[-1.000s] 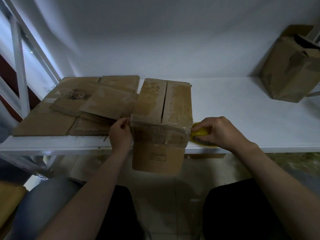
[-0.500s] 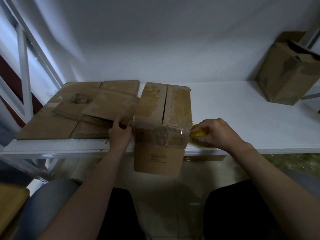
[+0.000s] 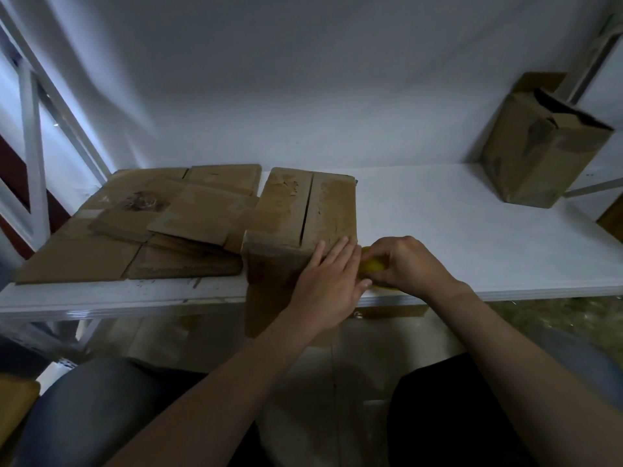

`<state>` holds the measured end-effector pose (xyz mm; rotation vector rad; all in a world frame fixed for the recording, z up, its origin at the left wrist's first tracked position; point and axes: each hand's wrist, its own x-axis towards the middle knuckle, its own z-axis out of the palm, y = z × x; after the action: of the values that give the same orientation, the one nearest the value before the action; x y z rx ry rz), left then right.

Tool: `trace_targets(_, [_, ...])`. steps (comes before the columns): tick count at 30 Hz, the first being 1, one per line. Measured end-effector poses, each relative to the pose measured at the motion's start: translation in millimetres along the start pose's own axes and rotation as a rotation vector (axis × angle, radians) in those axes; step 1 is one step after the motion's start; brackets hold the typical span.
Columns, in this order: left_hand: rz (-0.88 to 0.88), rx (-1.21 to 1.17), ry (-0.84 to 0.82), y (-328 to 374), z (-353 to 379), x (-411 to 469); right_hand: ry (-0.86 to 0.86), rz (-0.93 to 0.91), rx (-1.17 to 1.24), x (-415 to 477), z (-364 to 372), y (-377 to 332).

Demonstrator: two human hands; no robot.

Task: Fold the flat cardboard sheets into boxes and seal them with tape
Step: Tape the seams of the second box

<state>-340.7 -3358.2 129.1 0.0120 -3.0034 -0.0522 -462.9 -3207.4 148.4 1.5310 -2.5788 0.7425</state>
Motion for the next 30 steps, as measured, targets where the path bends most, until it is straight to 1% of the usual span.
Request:
trace_targets(3, [-0.034, 0.048, -0.026, -3.4, 2.9, 4.4, -0.012, -0.011, 0.007, 1.5, -2.5, 2.2])
trace_targets(6, [-0.082, 0.025, -0.066, -15.0, -4.9, 7.5, -0.034, -0.027, 0.007, 3.6, -1.2, 4.6])
trace_targets(8, [-0.139, 0.007, -0.098, -33.2, -10.6, 10.1, -0.041, -0.019, 0.022, 4.2, -0.7, 5.9])
trace_targets(12, [-0.226, 0.024, -0.112, -74.0, -17.8, 9.6, -0.079, -0.006, 0.020, 6.9, -1.8, 7.4])
trace_targets(15, [-0.351, -0.008, -0.116, -105.6, -25.0, 3.6, -0.093, -0.014, 0.011, 8.3, -2.0, 7.8])
trace_targets(16, [-0.407, -0.047, -0.114, -116.7, -26.4, 0.7, -0.093, -0.014, 0.014, 8.3, -1.9, 8.0])
trace_targets(17, [-0.469, -0.138, -0.107, -126.5, -27.3, -2.4, -0.093, -0.017, 0.016, 8.1, -1.4, 8.3])
trace_targets(20, [-0.613, -0.560, -0.090, -136.1, -32.3, -9.3, -0.096, -0.041, 0.010, 7.9, -0.8, 8.5])
trace_targets(21, [-0.628, -0.614, -0.082, -134.4, -33.0, -11.4, -0.094, -0.052, 0.014, 7.0, -0.6, 8.4])
trace_targets(24, [-0.663, -0.648, -0.065, -121.2, -34.6, -20.8, -0.078, -0.074, 0.047, 1.5, -1.2, 12.3])
trace_targets(26, [-0.732, -0.618, -0.060, -106.9, -33.8, -32.3, -0.108, -0.092, 0.085, -3.1, -1.8, 17.1])
trace_targets(27, [-0.763, -0.539, -0.065, -99.6, -33.2, -38.5, -0.136, -0.105, 0.086, -4.9, -2.0, 18.1])
trace_targets(28, [-0.764, -0.398, -0.070, -91.9, -33.8, -43.3, -0.155, -0.119, 0.077, -6.4, -1.9, 18.7])
trace_targets(30, [-0.663, -0.088, -0.018, -83.7, -34.6, -44.4, -0.170, -0.118, 0.045, -7.6, -2.1, 19.0])
